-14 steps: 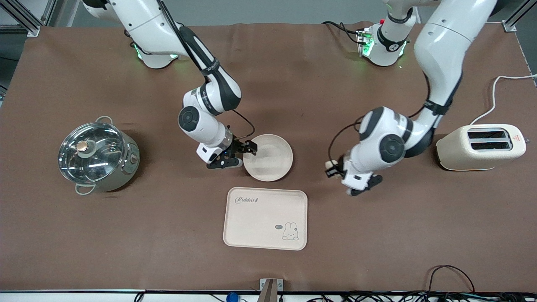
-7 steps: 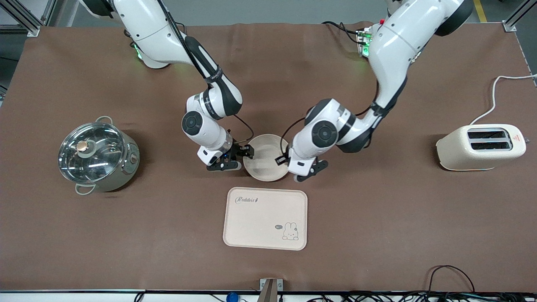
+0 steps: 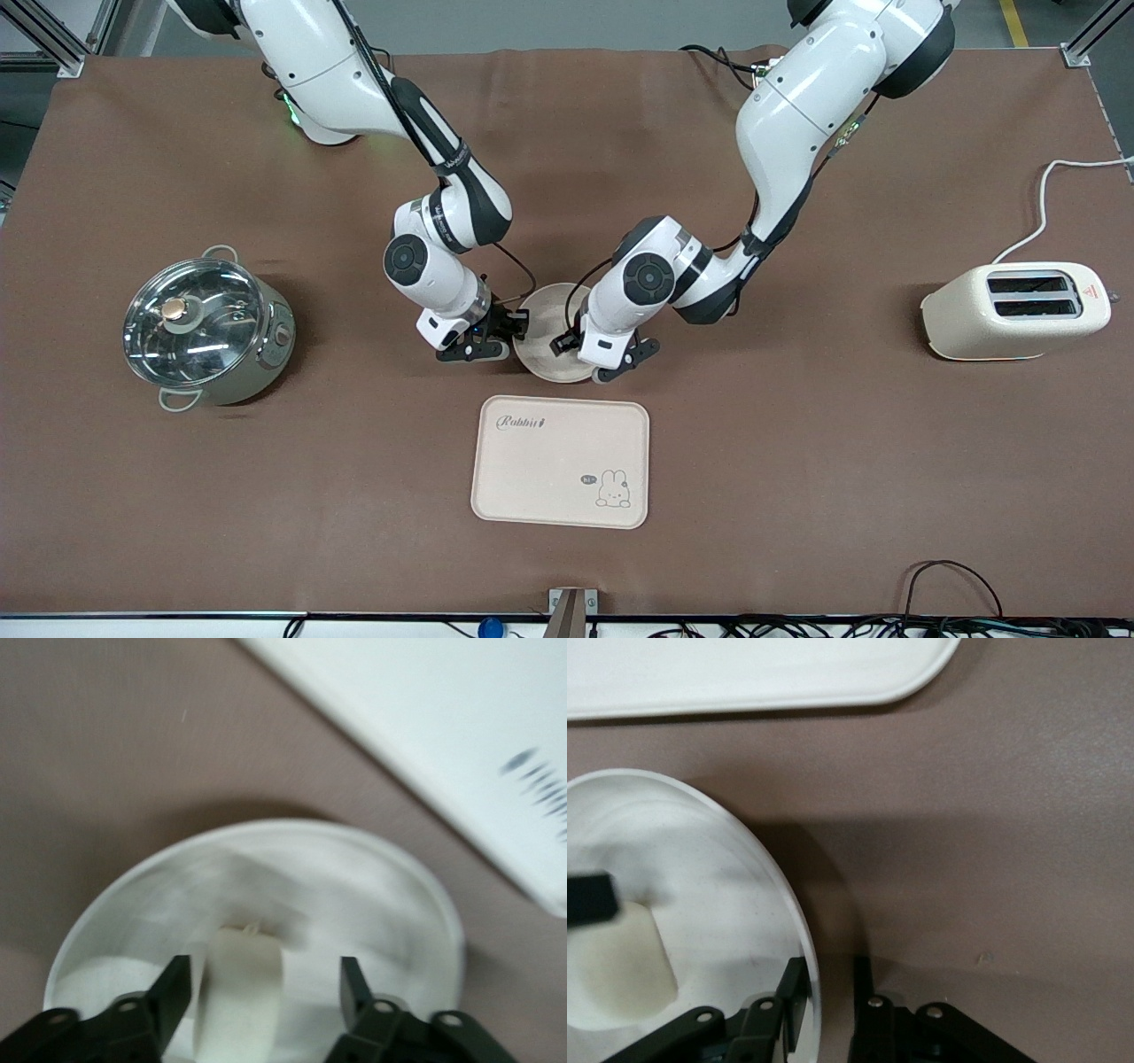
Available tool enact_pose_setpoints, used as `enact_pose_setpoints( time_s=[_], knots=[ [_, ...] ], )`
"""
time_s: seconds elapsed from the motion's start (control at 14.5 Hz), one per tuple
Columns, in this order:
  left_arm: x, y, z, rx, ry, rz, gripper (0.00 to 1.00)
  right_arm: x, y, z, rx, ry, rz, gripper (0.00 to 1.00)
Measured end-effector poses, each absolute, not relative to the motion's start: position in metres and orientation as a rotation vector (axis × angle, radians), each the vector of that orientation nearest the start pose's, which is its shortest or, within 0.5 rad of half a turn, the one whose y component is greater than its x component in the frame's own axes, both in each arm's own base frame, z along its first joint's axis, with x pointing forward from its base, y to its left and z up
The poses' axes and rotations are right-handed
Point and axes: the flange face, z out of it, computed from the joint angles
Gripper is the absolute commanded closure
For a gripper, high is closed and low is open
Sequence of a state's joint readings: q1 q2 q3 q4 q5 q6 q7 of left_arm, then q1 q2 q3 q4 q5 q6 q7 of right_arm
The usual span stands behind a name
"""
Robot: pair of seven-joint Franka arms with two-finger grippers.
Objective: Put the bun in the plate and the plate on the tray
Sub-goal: 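Carry the plate onto the tray while the left gripper retracts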
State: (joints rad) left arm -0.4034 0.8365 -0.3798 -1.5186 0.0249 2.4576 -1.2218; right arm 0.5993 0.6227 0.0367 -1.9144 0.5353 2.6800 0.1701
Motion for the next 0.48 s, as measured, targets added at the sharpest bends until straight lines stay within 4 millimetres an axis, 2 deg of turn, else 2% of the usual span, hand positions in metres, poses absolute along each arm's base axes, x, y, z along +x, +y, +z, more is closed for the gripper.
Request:
enact_pose_setpoints(
  time_s=[0.14, 0.28, 0.41, 0.48],
  knots=[
    [0.57, -0.46, 0.249, -3.23, -0.885, 0.137, 0.0, 0.522, 0.367, 0.183, -2.813, 0.01, -0.032, 1.0],
    [0.601, -0.427, 0.325, -3.172, -0.877, 0.012, 0.0, 0.523, 0.369, 0.187, -2.807, 0.01, -0.039, 1.0],
    [0.631, -0.372, 0.411, -3.165, -0.911, -0.156, 0.0, 0.524, 0.369, 0.189, -2.803, 0.012, -0.045, 1.0],
    [0.644, -0.336, 0.45, -3.171, -0.909, -0.24, 0.0, 0.527, 0.37, 0.193, -2.797, 0.013, -0.057, 1.0]
  ],
)
